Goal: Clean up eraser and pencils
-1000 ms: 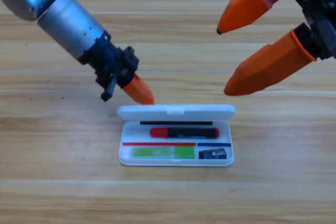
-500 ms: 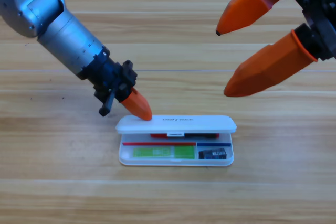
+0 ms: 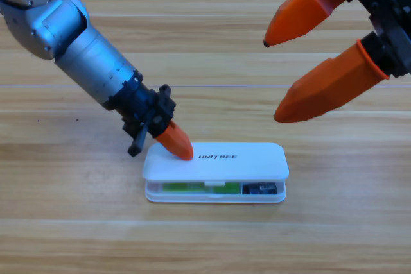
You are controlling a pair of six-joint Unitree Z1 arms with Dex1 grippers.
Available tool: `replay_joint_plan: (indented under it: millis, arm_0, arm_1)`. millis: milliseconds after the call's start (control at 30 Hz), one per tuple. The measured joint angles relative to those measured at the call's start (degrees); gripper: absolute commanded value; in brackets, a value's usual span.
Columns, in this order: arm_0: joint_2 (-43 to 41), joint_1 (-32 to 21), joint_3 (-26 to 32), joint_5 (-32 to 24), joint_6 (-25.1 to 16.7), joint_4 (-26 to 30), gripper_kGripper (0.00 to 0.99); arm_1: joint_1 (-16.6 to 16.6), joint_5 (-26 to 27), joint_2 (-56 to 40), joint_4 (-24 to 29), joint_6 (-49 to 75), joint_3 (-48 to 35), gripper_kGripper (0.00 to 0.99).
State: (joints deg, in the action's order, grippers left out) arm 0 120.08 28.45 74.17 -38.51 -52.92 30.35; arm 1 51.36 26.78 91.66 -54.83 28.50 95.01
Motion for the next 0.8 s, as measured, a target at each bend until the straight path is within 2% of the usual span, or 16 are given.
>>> replay_joint_plan:
  millis: [800]
  arm_0:
    - [0.8,1.6,-3.9,1.2,0.6,-6.2,0.0]
  arm_1:
    - [0.0,0.0,0.0,0.1,0.0,-0.3,0.945]
